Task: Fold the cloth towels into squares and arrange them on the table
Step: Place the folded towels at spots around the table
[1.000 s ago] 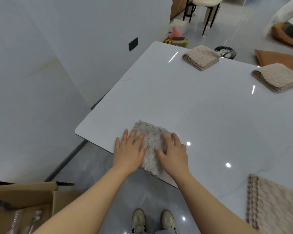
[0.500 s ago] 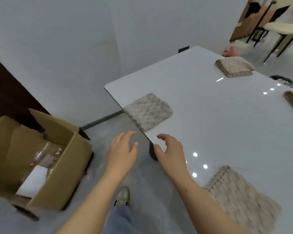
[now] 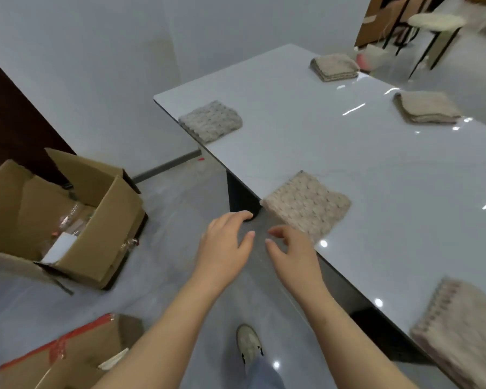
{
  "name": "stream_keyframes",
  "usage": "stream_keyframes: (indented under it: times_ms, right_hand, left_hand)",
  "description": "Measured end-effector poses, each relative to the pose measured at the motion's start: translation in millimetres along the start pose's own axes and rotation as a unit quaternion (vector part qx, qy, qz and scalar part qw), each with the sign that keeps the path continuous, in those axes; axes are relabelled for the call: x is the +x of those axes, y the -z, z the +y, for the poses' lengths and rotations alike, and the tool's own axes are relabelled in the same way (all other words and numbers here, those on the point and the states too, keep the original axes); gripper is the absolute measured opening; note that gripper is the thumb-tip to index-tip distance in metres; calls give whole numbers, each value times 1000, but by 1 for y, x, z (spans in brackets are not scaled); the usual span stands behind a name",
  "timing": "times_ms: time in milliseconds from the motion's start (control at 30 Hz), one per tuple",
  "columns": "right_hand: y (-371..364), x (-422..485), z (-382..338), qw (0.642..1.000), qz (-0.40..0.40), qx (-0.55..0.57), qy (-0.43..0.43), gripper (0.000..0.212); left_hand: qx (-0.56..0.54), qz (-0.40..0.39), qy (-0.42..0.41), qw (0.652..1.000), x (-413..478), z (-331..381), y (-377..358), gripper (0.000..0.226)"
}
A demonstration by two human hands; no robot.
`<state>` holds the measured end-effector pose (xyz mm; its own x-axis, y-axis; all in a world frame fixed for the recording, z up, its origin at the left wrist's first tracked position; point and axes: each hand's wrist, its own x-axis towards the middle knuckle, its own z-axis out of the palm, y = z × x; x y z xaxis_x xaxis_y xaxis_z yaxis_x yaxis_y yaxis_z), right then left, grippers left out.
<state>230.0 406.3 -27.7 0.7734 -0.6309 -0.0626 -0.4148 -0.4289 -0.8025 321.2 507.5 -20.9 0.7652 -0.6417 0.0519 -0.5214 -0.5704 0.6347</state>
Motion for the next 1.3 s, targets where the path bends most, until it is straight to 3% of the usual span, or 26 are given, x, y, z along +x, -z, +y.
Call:
stream_keyframes:
  times_ms: [233, 500, 800, 1300]
  right_hand:
    - [43, -92, 49, 999, 12, -2, -52, 24]
    - [140, -133, 115, 999, 46, 16, -20, 25]
    - [268, -171, 220, 998, -62, -27, 17, 24]
    - [339, -188, 274, 984, -157, -55, 60, 27]
  left_hand:
    - [-6, -26, -9, 1000, -89, 41, -41, 36]
    - [-6, -29, -16, 999, -128, 135, -107, 35]
    - [-12, 5, 89, 996, -199, 259, -230, 32]
    - [-8, 28, 153, 988, -239, 343, -277, 36]
